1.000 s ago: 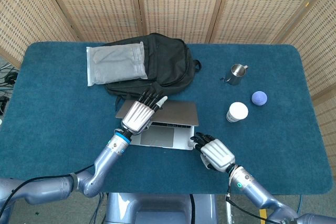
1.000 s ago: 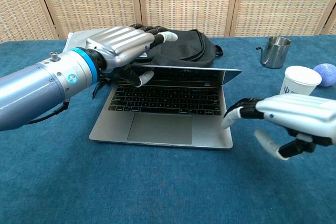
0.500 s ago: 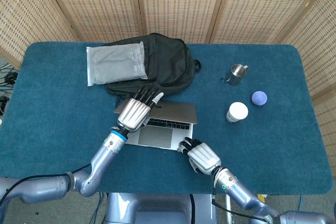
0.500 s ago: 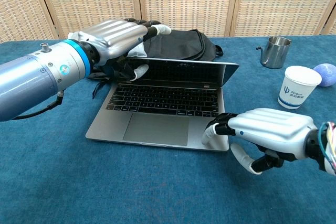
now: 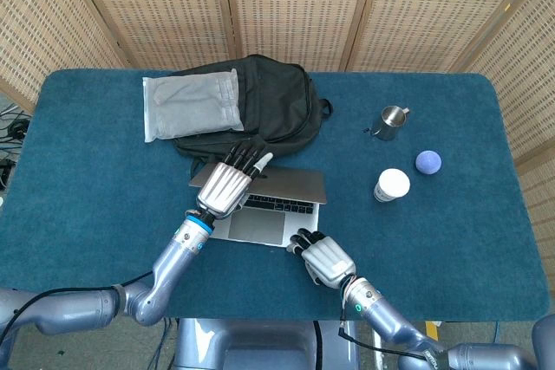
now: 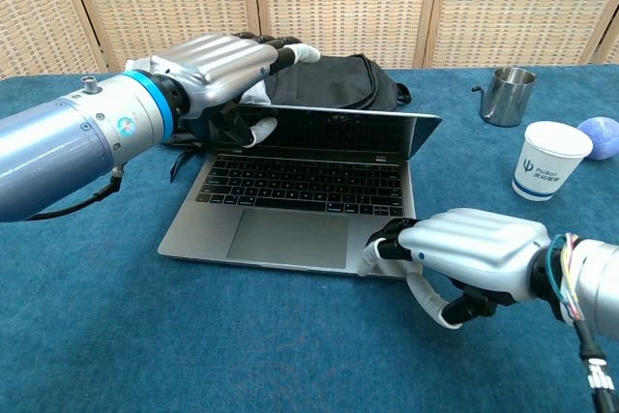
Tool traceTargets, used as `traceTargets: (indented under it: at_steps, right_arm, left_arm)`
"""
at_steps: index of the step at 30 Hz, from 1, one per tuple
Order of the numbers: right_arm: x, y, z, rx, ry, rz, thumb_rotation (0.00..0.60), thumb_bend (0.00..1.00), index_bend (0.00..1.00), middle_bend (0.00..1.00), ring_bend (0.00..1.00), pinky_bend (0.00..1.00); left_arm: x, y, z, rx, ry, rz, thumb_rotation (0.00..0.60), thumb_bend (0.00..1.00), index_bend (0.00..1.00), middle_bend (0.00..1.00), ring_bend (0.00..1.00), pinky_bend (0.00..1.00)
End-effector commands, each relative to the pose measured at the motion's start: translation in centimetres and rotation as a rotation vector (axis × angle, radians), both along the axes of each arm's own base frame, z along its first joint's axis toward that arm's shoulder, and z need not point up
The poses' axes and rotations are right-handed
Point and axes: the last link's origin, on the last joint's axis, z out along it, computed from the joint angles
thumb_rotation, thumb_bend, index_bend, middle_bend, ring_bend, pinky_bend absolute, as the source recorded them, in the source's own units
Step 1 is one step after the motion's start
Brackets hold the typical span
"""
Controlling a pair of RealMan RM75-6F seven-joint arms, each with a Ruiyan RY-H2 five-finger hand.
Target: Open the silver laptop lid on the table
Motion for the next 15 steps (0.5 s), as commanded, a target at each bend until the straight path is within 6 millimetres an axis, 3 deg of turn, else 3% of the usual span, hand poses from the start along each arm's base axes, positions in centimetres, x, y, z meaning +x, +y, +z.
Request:
traceTargets:
  at_steps: [1,15]
  right_arm:
    - [0.1,0.1,-0.3,0.003,0.025,0.004,0.6,0.86,0.2,0.14,0.08,0.19]
    - [0.1,0.2,0.0,-0.003,0.037,0.006,0.6,0.86,0.2,0.15,0.08,0.19]
  left_arm:
    - [-0.1,0.2,0.2,0.006,0.006,0.002,0.6,0.52,0.0,0.0,0.0,0.0]
    - [-0.5,2.1,3.0,0.064,0.011,0.029,0.6,0.52,0.0,0.0,0.0,0.0]
